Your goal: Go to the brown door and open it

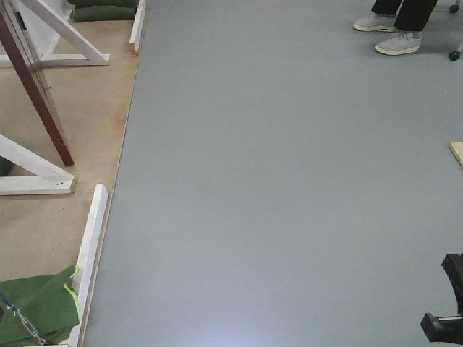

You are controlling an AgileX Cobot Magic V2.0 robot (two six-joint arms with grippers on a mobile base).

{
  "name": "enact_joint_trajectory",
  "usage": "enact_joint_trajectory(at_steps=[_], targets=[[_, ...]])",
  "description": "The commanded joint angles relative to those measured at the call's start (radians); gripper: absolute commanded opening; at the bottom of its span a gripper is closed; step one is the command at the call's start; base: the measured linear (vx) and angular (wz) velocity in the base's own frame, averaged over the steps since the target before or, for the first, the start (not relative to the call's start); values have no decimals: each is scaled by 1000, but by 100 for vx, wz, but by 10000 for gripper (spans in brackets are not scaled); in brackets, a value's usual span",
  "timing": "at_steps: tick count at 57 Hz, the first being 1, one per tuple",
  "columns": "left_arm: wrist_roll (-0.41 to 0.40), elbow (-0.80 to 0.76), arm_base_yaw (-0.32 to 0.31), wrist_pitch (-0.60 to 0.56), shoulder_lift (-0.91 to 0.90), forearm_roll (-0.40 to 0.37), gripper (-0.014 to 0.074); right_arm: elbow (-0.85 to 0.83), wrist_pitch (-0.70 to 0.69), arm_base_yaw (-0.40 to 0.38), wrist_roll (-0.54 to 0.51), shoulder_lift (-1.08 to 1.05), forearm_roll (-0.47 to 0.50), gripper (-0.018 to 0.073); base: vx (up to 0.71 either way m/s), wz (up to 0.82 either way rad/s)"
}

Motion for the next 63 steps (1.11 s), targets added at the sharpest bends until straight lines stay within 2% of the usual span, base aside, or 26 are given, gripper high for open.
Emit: enact_joint_trajectory(at_steps=[1,63], targets=[[-12,-17,2,-77,7,-3,21,4,-75,0,-6,-6,-3,0,0,0],[-12,-17,2,-77,7,-3,21,4,-75,0,-6,-6,-3,0,1,2]])
